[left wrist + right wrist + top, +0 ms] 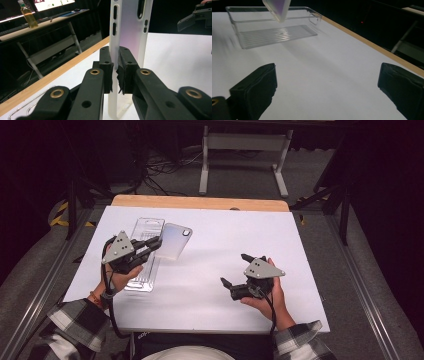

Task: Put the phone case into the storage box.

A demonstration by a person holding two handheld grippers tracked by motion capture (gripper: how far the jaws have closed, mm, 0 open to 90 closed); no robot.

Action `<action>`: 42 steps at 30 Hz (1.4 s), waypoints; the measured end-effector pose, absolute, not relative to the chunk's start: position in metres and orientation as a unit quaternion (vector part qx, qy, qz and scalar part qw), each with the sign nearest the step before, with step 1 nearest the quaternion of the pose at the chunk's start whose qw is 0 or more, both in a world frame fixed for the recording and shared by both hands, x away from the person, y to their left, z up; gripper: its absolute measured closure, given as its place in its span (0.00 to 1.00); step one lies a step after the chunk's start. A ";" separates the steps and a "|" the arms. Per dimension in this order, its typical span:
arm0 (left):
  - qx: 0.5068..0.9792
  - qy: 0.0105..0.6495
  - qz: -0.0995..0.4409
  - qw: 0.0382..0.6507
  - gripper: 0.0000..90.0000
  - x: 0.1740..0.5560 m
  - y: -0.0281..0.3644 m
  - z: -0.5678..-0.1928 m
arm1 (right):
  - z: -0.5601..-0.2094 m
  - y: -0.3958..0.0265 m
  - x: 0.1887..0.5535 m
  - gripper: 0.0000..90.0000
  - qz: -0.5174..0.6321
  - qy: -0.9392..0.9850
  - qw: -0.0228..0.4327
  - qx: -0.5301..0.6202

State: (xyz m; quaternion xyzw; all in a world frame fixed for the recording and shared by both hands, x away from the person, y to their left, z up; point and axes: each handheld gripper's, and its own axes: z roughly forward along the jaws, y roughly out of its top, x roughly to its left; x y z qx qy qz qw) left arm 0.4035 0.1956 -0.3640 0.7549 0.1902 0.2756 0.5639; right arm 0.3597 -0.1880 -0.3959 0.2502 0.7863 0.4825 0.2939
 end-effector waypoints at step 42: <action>0.743 0.208 0.282 0.571 0.93 0.415 0.205 -0.362 | -0.398 -0.185 0.357 0.03 0.489 0.777 0.313 0.242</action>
